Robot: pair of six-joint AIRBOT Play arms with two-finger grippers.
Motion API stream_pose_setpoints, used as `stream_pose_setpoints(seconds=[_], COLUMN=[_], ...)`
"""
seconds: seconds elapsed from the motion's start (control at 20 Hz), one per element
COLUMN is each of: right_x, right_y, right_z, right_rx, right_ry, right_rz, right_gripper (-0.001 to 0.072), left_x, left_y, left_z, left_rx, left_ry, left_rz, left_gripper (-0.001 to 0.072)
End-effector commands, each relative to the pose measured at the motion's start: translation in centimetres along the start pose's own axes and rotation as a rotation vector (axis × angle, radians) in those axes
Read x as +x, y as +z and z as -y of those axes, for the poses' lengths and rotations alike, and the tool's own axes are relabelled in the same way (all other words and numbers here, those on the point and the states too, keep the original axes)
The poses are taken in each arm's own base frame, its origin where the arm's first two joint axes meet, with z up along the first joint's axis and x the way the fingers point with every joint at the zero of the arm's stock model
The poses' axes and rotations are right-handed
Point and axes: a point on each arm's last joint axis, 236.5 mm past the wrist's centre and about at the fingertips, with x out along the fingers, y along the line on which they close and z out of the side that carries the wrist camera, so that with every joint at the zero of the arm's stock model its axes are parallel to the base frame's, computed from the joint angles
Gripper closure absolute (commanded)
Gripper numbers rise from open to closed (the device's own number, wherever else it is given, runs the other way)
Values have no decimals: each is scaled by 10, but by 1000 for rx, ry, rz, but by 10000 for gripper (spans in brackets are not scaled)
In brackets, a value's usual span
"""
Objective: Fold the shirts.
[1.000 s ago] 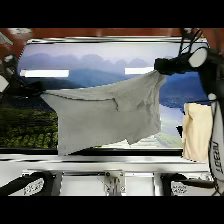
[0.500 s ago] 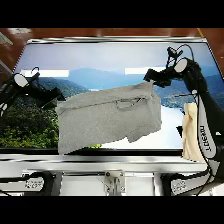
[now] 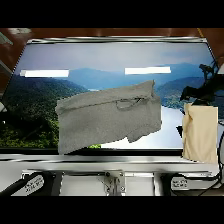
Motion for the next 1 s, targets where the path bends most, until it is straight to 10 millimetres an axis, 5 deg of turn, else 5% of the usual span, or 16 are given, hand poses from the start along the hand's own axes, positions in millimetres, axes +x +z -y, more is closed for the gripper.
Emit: stream_pose_setpoints(seconds=[0.0, 0.35, 0.75, 0.8, 0.9, 0.95], right_x=[-1, 21, 24, 24, 30, 36], right_y=[-22, -25, -24, -25, -31, -38], right_z=[-25, -50, -62, -60, -52, -45], right_rx=[86, 22, -1, -1, 1, 5], right_ry=[276, 282, 279, 271, 237, 215], right_rz=[-63, -83, -82, -84, -105, -131], right_gripper=[21, 21, 22, 21, 21, 22], left_x=[52, 83, 114, 115, 113, 111], left_y=[-43, -46, -47, -46, -43, -43], left_z=[-6, -11, 38, 45, 50, 51], left_rx=[-44, -38, -29, -47, -52, -27], left_ry=[-98, -111, -263, -289, -310, -315], left_rz=[-61, -111, -193, -195, -186, -184], left_gripper=[-2, -2, 2, 38, 674, 666])
